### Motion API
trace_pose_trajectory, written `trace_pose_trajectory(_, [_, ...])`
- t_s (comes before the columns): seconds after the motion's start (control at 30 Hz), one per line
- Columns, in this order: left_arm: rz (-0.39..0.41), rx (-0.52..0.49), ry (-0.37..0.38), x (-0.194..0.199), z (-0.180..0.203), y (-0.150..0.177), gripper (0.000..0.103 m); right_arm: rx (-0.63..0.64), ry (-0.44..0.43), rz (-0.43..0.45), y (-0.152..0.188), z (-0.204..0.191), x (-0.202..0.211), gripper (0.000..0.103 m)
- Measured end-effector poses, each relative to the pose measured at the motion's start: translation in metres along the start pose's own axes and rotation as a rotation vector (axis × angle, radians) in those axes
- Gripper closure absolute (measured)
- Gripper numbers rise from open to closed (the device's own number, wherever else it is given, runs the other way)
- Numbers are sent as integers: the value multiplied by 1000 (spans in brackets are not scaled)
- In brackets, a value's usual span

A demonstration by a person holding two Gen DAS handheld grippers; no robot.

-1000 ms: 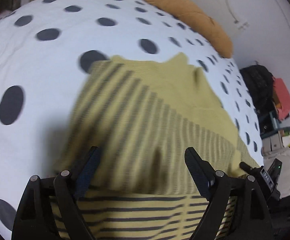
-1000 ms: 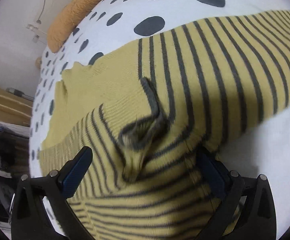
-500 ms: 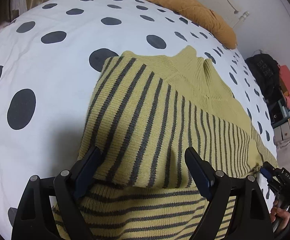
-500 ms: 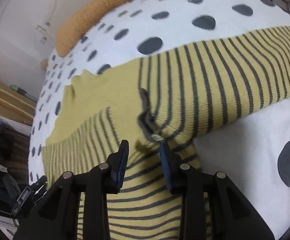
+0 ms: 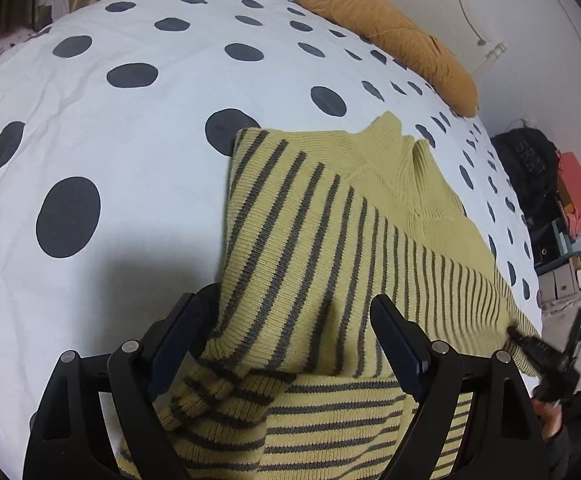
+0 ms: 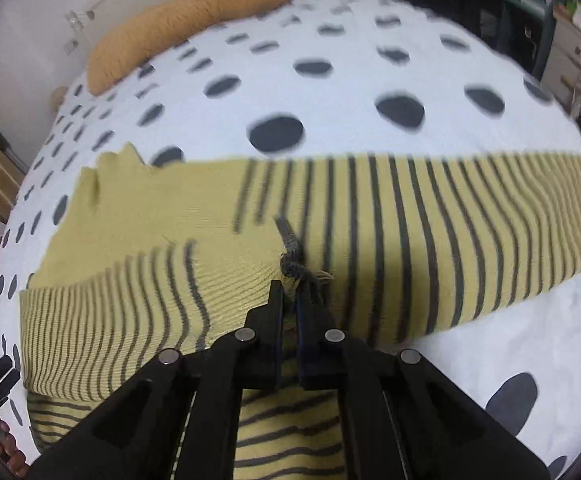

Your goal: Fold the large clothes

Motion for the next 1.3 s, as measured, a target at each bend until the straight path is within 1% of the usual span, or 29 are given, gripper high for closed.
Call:
trace_pose_trajectory(0.03, [-13, 10, 5, -3, 2, 1, 16, -9, -11, -45, 8, 6, -11, 96])
trace_pose_trajectory(0.07, [-20, 15, 14, -4, 4, 1, 16, -4, -16, -59, 12, 8, -17, 95])
trace_pose_trajectory(0.1, [-23, 14, 31, -5, 10, 1, 17, 7, -26, -38, 11, 7, -14, 93])
trace_pose_trajectory(0.13, [-16, 5, 55, -4, 19, 1, 17, 8, -37, -33, 9, 6, -8, 86])
trace_pose_trajectory(0.17, [-1, -27, 83, -3, 33, 1, 17, -1, -49, -32, 8, 6, -2, 80])
trace_pose_trajectory(0.2, [9, -56, 93, -3, 42, 1, 17, -25, -69, -16, 5, 10, 9, 67])
trace_pose_trajectory(0.23, [26, -105, 98, -7, 55, 2, 16, -49, -89, 7, 4, 14, 19, 59])
trace_pose_trajectory(0.27, [34, -146, 70, -14, 61, 3, 16, -72, -110, 28, 4, 21, 32, 56])
trace_pose_trajectory(0.3, [28, -178, -13, -27, 61, 5, 17, -95, -115, 43, 4, 32, 45, 54])
trace_pose_trajectory(0.33, [6, -195, -112, -42, 53, 7, 19, -120, -101, 54, 5, 49, 57, 51])
trace_pose_trajectory(0.37, [-23, -202, -171, -57, 47, 10, 22, -145, -80, 60, 7, 67, 69, 50])
trace_pose_trajectory(0.4, [-23, -206, -185, -63, 45, 12, 20, -176, -49, 63, 8, 91, 80, 48])
trace_pose_trajectory(0.43, [7, -229, -206, -63, 46, 11, 19, -207, -17, 70, 11, 115, 90, 47])
trace_pose_trajectory(0.53, [22, -277, -260, -63, 52, 16, 18, -291, 103, 82, 16, 199, 114, 47])
trace_pose_trajectory(0.57, [22, -279, -264, -64, 52, 16, 17, -314, 131, 89, 15, 225, 119, 47])
trace_pose_trajectory(0.63, [20, -259, -252, -65, 51, 15, 15, -342, 161, 112, 9, 262, 125, 47])
trace_pose_trajectory(0.67, [20, -255, -251, -66, 51, 14, 14, -361, 162, 128, 5, 283, 127, 47])
trace_pose_trajectory(0.8, [22, -271, -268, -70, 53, 14, 12, -477, 101, 190, -10, 337, 123, 45])
trace_pose_trajectory(0.87, [19, -264, -267, -71, 53, 14, 10, -515, 57, 222, -17, 353, 118, 45])
trace_pose_trajectory(0.9, [19, -261, -266, -71, 53, 14, 8, -529, 37, 238, -21, 358, 114, 45])
trace_pose_trajectory(0.97, [20, -263, -270, -72, 54, 14, 6, -558, -20, 300, -32, 363, 110, 45])
trace_pose_trajectory(1.0, [23, -266, -275, -73, 55, 14, 4, -579, -53, 329, -36, 367, 111, 56])
trace_pose_trajectory(1.03, [25, -268, -280, -74, 56, 14, 4, -602, -79, 355, -41, 370, 111, 79])
trace_pose_trajectory(1.07, [26, -269, -284, -74, 56, 15, 3, -613, -100, 362, -44, 371, 110, 84])
trace_pose_trajectory(1.13, [27, -263, -283, -74, 56, 14, 3, -599, -133, 388, -53, 364, 115, 87])
trace_pose_trajectory(1.2, [28, -260, -280, -74, 56, 14, 3, -541, -185, 426, -63, 341, 128, 88])
trace_pose_trajectory(1.27, [35, -254, -270, -72, 56, 14, 3, -510, -297, 450, -72, 310, 138, 88])
trace_pose_trajectory(1.3, [40, -251, -260, -69, 57, 14, 3, -489, -362, 456, -75, 287, 144, 88])
Point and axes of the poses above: each gripper's, at about its wrist camera, not at the fingertips, and x roughly against the way its jaws point, z to its right, y to its underside, the point moved 9 cm from there along -x, roughly the way its jaws point, and after that the axes turned 7 degrees about -y, right-handed, at the moved point
